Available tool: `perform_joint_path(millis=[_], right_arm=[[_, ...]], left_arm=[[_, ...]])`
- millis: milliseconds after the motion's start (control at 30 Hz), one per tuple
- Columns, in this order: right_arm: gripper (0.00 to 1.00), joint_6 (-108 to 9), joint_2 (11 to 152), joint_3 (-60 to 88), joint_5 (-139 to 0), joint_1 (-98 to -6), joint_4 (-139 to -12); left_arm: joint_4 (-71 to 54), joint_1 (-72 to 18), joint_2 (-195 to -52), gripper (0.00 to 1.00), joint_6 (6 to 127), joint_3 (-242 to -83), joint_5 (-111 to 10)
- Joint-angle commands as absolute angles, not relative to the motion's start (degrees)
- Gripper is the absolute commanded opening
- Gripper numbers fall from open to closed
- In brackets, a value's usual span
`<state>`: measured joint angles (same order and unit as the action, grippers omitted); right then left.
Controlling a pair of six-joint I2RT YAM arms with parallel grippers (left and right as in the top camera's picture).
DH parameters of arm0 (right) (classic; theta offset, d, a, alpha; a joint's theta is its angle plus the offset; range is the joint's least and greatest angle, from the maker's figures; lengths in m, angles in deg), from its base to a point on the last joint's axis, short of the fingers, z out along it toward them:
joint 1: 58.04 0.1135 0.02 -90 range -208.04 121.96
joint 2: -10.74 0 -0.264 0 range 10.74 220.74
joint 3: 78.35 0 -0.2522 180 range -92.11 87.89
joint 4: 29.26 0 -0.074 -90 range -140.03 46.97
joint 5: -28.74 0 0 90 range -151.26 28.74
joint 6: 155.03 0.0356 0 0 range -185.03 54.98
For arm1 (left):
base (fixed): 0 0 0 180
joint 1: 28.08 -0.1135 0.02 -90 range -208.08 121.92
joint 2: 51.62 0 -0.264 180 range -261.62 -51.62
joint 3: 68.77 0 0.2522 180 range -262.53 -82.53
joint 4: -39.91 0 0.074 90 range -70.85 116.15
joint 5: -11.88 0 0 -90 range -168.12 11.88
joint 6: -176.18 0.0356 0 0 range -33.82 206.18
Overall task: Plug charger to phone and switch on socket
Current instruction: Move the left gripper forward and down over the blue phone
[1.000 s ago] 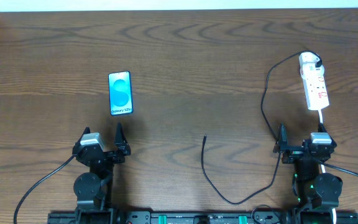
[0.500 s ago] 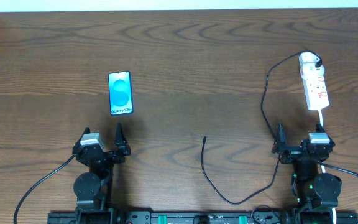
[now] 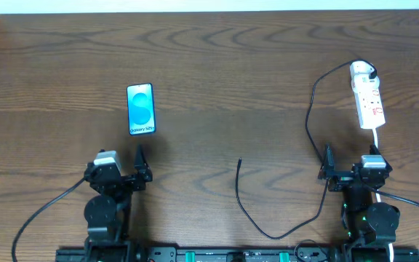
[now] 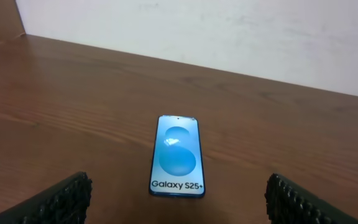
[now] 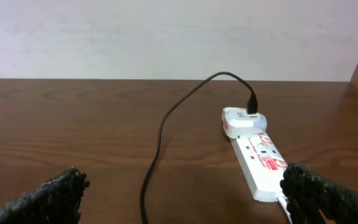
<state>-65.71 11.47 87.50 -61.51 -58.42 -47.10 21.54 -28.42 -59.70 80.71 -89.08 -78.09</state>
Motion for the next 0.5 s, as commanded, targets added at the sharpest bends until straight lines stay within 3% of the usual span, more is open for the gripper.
perform_joint_path(millis=[0, 467], right_arm=[[0.99, -66.37, 11.08, 87.57, -61.79, -57.94, -47.36], [0.99, -66.37, 11.08, 87.57, -61.79, -57.94, -47.36]], left_arm=[[21.89, -28.71, -64.77, 0.89, 81.71, -95.07, -78.57], [19.82, -28.71, -89.86, 0.89, 83.83, -119.2, -78.57]])
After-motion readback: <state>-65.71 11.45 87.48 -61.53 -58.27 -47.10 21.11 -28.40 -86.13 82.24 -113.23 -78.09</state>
